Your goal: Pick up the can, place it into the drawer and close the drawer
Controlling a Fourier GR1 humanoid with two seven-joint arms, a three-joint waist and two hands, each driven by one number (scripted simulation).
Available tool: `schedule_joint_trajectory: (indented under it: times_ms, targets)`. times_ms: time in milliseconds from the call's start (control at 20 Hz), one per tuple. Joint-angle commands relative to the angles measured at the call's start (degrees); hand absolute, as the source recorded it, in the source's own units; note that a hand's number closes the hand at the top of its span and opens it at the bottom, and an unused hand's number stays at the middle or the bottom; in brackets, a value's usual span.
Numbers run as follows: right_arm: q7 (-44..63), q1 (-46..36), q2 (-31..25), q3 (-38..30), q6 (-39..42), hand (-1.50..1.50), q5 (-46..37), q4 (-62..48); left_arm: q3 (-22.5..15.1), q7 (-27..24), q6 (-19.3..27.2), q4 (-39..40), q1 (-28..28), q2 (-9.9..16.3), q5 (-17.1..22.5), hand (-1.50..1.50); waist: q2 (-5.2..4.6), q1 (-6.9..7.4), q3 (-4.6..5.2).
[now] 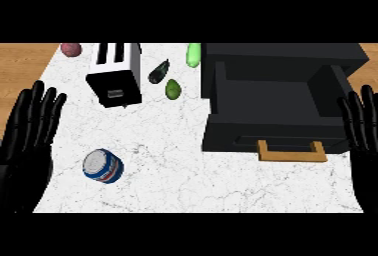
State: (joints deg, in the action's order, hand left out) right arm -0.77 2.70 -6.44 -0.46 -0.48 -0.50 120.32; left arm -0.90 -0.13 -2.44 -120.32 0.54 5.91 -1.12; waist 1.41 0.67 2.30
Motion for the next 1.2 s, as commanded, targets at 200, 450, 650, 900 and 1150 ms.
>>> schedule_joint_trajectory:
  times_ms: [200,450,650,900,1150]
  targets:
    - [-0.3,-2.3,-0.1,-0.3,-0.1,-1.5,0.3,0.8,-8.2,-3.4,-23.1,-2.0,1.0,6.2,21.3,-1.5,-1.36,-1.49,-2.04]
    - [9.5,4.2,0.6,-1.3,-1.7,-1.5,0.8,-1.8,-4.4,4.1,-33.2,0.4,8.9,19.3,26.4,-1.5,-1.38,-0.53,-2.26]
    - [10.6,5.1,-0.8,-3.6,0.0,-1.5,3.3,-0.8,3.1,4.6,-39.5,0.4,12.2,25.9,37.0,-1.5,-1.32,-0.54,-2.31]
    - [7.5,8.6,0.9,-2.5,0.6,-1.5,2.2,-0.6,9.7,1.2,-48.3,9.6,12.1,27.8,40.0,-1.5,-1.37,-0.67,-2.29]
    - [8.8,7.1,0.4,-3.8,1.9,-1.5,2.8,-0.8,10.1,9.4,-43.6,5.8,11.2,26.5,45.4,-1.5,-1.38,-0.7,-2.31]
